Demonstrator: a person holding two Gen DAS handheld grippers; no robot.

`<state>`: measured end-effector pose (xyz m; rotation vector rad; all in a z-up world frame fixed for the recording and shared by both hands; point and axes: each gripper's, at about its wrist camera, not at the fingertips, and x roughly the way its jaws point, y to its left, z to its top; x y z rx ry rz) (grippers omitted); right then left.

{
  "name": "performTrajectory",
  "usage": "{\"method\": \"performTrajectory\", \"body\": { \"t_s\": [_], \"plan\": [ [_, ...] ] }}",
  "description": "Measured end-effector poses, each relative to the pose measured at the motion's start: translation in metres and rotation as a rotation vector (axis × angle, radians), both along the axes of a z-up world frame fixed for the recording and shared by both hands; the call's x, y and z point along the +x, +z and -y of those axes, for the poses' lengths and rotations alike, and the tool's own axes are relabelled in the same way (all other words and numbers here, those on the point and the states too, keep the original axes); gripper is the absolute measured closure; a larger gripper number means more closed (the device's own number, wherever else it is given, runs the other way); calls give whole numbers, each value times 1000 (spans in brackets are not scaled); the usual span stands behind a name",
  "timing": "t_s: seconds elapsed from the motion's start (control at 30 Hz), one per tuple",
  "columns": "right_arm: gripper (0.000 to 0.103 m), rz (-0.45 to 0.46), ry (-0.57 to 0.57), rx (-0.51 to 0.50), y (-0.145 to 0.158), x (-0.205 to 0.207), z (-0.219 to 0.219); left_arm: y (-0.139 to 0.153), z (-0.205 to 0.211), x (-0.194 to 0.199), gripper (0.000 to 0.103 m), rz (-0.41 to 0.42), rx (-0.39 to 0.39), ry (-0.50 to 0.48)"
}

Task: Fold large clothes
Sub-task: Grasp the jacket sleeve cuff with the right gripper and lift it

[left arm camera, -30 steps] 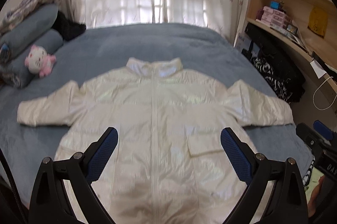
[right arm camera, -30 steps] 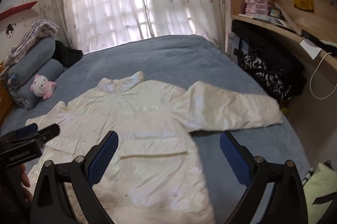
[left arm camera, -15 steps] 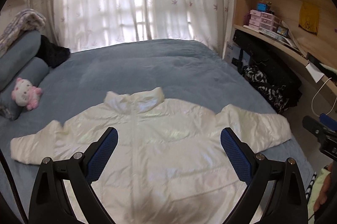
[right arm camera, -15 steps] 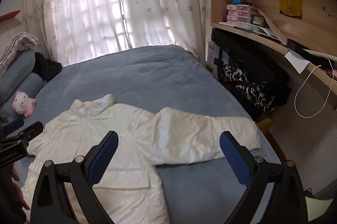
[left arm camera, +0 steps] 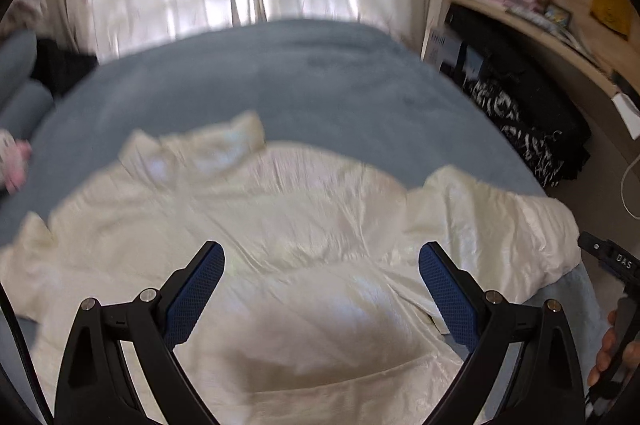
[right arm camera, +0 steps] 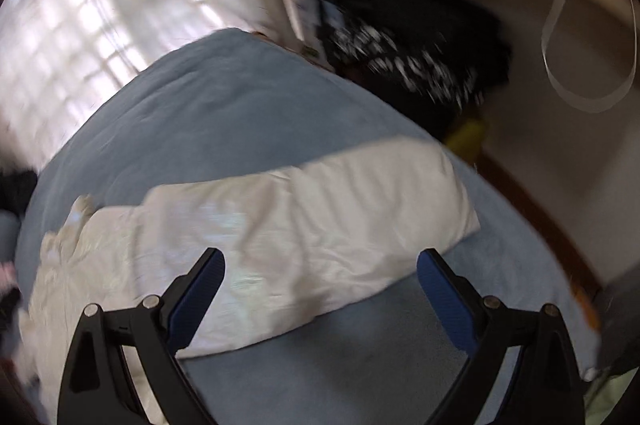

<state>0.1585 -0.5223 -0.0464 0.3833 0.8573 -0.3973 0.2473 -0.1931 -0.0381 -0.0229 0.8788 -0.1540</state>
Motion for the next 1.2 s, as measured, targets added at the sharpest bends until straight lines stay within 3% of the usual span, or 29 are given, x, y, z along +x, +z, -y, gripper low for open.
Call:
{"method": "performTrajectory", "body": {
  "t_s": [0.27, 0.33, 0.43, 0.53, 0.6, 0.67, 0.7, 0.73, 0.83, 0.97, 1.1, 1.2],
  "plan": [
    [14, -24, -160, 241, -62, -9, 78, -81, 22, 34, 18, -203, -35, 37],
    [14, -25, -193, 282, -73, -10, 89, -94, 29, 39, 31, -230, -74, 35],
    [16, -4, -237, 348, -88, -9, 104, -106, 39, 42, 31, -243, -127, 36],
    [19, 35, -272, 373, -91, -5, 112, -111, 51, 43, 31, -241, -123, 29],
    [35, 48, -279, 383, -91, 0, 116, -111, 57, 41, 35, -235, -116, 19],
    [60, 61, -281, 398, -91, 6, 119, -110, 58, 42, 47, -242, -124, 4],
    [68, 79, -269, 407, -89, 9, 118, -109, 59, 42, 57, -248, -127, -4],
    [84, 97, -256, 415, -85, 11, 116, -107, 59, 42, 67, -253, -131, -9],
    [89, 179, -215, 345, -56, 11, 95, -97, 51, 37, 91, -253, -126, -14],
    [90, 313, -41, 276, 4, 9, 38, -79, 25, 26, 94, -226, -153, -4],
    [90, 397, 179, 205, 63, 5, -42, -59, -15, 8, 95, -204, -192, -6],
    [90, 425, 330, 154, 91, 2, -101, -44, -53, -10, 95, -162, -220, 11]
  ]
}}
